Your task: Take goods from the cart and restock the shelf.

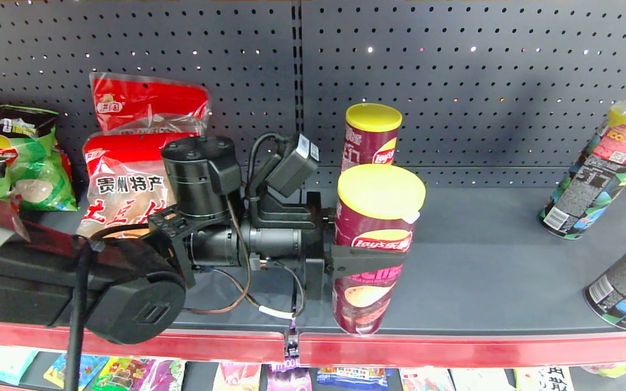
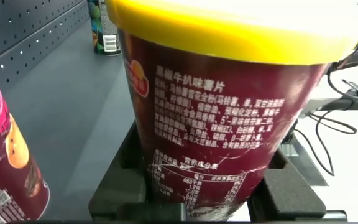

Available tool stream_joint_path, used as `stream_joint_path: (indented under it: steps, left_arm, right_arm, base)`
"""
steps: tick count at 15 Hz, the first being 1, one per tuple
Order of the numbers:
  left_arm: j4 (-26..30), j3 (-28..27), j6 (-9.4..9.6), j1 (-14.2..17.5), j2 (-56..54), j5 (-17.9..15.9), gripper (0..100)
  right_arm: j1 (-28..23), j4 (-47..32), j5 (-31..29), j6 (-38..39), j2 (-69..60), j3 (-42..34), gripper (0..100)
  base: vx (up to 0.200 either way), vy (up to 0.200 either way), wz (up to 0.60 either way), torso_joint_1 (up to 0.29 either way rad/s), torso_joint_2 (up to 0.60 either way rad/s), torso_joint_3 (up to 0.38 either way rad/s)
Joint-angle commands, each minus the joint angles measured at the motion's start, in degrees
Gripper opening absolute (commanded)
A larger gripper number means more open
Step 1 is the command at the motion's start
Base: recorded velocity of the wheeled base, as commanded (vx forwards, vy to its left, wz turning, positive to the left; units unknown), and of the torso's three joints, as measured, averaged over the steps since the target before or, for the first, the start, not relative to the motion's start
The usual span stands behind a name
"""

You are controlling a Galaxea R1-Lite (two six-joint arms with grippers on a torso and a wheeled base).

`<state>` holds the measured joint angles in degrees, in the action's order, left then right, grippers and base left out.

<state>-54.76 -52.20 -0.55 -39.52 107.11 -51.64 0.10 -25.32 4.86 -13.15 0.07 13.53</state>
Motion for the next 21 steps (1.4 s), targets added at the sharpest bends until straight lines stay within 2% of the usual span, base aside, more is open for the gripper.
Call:
stream_joint_path:
  steps: [1,9,10,17,21]
  left_arm:
    - [-0.3,0.8,-0.07,0.0,-0.3,0.0,0]
    - [-1.5,1.7,0.02,-0.4,0.0,0.8,0]
    - [-1.5,1.7,-0.07,-0.4,0.0,0.8,100]
    - [-1.6,3.3,0.2,0.1,-1.4,3.0,100]
    - [-2.1,9.0,0.37,3.0,-4.9,2.8,100]
  right_arm:
    - [0.0,0.0,0.1,0.0,0.0,0.0,100]
    - [0.0,0.0,0.0,-0.1,0.1,0.0,100]
    - [0.0,-0.1,0.0,-0.1,0.0,0.0,100]
    - [0.0,-0.1,0.0,-0.1,0.1,0.0,100]
    - [0.1,0.0,0.0,-0.1,0.0,0.0,100]
  base:
    - [0.0,0.0,0.0,0.0,0.0,0.0]
    - [0.0,0.0,0.0,0.0,0.0,0.0]
    - [0.0,0.0,0.0,0.0,0.0,0.0]
    - [0.0,0.0,0.0,0.0,0.0,0.0]
    - [0.0,0.0,0.0,0.0,0.0,0.0]
